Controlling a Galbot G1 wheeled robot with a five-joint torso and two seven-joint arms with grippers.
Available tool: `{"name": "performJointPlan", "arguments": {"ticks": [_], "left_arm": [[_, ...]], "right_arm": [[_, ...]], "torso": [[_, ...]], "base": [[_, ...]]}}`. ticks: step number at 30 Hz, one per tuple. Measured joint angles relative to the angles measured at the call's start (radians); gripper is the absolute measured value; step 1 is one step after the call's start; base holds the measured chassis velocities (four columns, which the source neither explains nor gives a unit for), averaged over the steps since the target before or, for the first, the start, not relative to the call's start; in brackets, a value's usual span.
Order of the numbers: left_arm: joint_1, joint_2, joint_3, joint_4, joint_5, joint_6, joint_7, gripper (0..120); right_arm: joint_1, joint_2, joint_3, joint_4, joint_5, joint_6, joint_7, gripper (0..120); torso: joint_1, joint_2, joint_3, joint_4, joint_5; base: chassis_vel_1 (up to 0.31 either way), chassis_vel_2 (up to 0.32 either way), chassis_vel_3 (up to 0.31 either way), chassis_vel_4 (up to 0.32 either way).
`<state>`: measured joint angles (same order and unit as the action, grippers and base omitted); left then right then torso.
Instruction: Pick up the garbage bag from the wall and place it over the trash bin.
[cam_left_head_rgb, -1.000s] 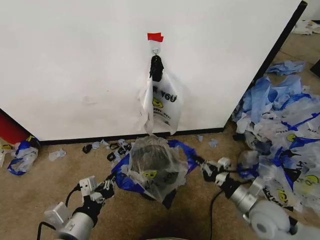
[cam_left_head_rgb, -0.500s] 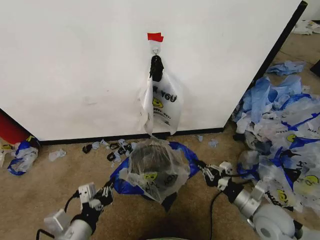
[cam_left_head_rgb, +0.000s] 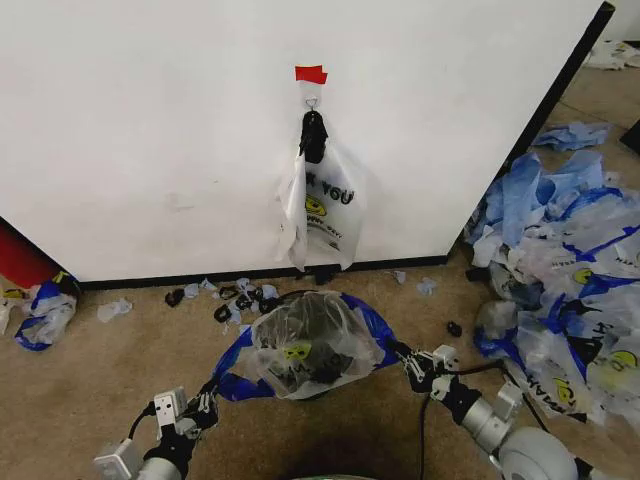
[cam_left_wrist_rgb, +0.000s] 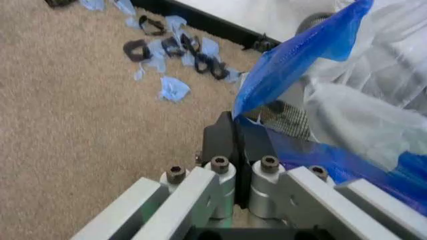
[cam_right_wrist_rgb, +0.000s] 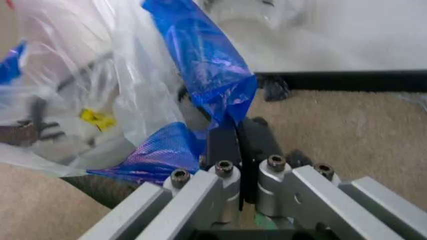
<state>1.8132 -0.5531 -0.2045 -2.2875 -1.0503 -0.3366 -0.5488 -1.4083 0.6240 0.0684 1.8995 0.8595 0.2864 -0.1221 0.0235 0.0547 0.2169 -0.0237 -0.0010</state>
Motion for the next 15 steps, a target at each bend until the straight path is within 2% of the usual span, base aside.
{"name": "performJointPlan", "arguments": {"ticks": [15], "left_arm": [[0.004,-0.055,0.036,0.061,0.053,-0.001,0.057,0]], "right_arm": [[0.019,0.053,-0.045,-0.062,-0.041,0.002,-0.012,0]], "torso": [[0.000,0.000,0.000,0.0001,-0.0001]], "base": [[0.000,0.000,0.000,0.000]]}}
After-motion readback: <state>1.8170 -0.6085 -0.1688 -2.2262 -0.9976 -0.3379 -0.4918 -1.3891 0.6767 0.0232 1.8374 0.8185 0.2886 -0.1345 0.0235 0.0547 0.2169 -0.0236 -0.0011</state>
